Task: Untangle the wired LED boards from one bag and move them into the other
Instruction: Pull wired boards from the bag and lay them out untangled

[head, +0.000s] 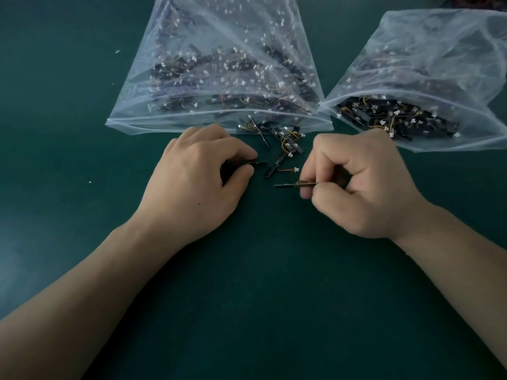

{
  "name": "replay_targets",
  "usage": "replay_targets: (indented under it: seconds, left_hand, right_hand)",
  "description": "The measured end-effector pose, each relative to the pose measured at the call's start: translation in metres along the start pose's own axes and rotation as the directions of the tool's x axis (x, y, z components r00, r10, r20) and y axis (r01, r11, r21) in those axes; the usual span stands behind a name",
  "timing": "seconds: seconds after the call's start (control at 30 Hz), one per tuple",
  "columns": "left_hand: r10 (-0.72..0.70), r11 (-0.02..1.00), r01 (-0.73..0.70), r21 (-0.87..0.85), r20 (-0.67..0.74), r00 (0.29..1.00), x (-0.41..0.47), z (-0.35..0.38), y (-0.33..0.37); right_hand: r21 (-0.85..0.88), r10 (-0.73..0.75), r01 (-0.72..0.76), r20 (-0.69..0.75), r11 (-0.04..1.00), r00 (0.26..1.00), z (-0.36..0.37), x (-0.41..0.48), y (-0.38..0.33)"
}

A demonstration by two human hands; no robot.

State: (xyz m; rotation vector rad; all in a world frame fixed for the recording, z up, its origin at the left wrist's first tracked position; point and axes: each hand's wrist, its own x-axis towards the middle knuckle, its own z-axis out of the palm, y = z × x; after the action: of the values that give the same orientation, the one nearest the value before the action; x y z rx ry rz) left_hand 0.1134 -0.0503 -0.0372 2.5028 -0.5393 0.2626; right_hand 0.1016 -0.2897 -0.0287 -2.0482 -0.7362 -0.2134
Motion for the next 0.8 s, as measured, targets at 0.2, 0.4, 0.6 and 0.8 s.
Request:
replay_targets:
  seconds: [0.2, 0.4, 0.6, 0.8]
  left_hand:
    - [-0.029, 0.996, 0.024, -0.081, -0.057, 0.998, 0.001, -0.003, 0.004]
    - [0.133, 0.977, -0.147, -0.153, -0.101, 0.986, -0.006, -0.011, 0.018]
    - [0.243, 0.963, -0.236, -0.130, 0.038, 0.969, -0.012, -0.005, 0.022]
    - [0.280, 0.958, -0.274, -0.083, 0.077, 0.957, -0.009, -0.001, 0.021]
  right_hand:
    - [-0.361, -0.023, 0.047, 0.071, 0.931, 0.997, -0.008, -0.011, 0.002]
    - [-0.084, 0.056, -0.033, 0.291, 0.996, 0.955, -0.022, -0.013, 0.002]
    - [-0.006, 0.114, -0.115, 0.204, 0.993, 0.972, -0.021, -0.011, 0.009]
    - [-0.223, 0.128, -0.077, 0.222, 0.972, 0.967, -0.017, -0.009, 0.004]
